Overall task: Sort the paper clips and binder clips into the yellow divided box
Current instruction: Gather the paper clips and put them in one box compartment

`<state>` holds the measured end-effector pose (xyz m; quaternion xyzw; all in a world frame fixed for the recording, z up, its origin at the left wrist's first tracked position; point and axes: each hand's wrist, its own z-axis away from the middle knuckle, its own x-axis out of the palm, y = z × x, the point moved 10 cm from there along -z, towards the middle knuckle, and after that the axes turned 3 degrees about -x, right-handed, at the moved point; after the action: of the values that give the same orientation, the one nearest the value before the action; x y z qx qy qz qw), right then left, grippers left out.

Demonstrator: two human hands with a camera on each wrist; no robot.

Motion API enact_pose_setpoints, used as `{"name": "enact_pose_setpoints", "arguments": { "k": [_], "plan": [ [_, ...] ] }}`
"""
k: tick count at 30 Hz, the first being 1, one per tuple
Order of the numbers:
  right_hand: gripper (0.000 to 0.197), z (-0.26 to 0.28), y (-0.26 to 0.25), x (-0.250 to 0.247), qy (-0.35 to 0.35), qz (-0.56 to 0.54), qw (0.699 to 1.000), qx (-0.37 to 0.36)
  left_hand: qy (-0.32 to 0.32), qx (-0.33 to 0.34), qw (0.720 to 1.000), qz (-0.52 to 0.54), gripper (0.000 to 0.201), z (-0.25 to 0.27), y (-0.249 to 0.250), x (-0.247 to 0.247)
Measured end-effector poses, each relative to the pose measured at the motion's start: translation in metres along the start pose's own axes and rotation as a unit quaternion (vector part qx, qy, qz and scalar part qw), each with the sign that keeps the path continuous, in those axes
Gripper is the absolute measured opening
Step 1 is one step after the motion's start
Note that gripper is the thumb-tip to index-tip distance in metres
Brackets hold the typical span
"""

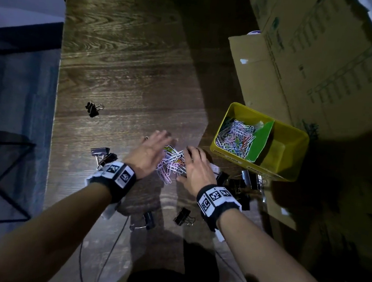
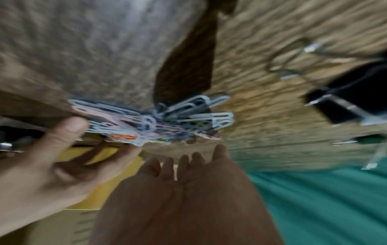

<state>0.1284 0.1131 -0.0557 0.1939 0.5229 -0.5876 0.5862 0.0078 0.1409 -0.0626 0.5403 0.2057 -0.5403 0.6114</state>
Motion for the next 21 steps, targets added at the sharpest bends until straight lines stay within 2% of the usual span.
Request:
{"name": "enact_pose_setpoints", "arguments": {
  "k": [2, 4, 7, 10, 13, 15, 19, 21],
  "plan": [
    [0.090, -0.003, -0.005, -0.004, 0.002, 0.005, 1.000, -0.015, 0.044, -0.075, 0.996, -0.004, 0.051, -0.002, -0.035, -0.017],
    [0.092, -0.007, -0.009, -0.005, -0.010, 0.016, 1.000, -0.022, -0.004, -0.129, 0.990, -0.047, 0.056, 0.001, -0.053, -0.012],
    [0.087, -0.011, -0.014, 0.001, -0.046, 0.040, 0.998, -0.024, -0.055, -0.113, 0.991, -0.040, 0.064, 0.014, -0.038, 0.011],
    [0.070, -0.012, -0.016, 0.004, -0.051, 0.002, 0.999, -0.019, -0.021, -0.080, 0.996, -0.021, 0.064, 0.032, -0.014, 0.020],
    [0.044, -0.012, -0.021, 0.002, -0.032, 0.009, 0.999, -0.024, 0.031, -0.063, 0.997, -0.029, 0.050, 0.039, 0.000, 0.014],
    [0.031, -0.012, -0.023, 0.001, -0.024, 0.009, 1.000, -0.017, 0.051, -0.054, 0.997, 0.008, 0.041, 0.038, 0.005, 0.011],
    [0.017, -0.008, -0.020, 0.003, -0.052, -0.006, 0.999, 0.014, 0.060, -0.085, 0.993, 0.061, 0.032, 0.040, -0.002, 0.001],
    [0.015, -0.006, -0.016, 0.000, -0.050, -0.025, 0.998, 0.035, 0.067, -0.104, 0.990, 0.075, 0.022, 0.042, -0.005, -0.008]
  ]
}}
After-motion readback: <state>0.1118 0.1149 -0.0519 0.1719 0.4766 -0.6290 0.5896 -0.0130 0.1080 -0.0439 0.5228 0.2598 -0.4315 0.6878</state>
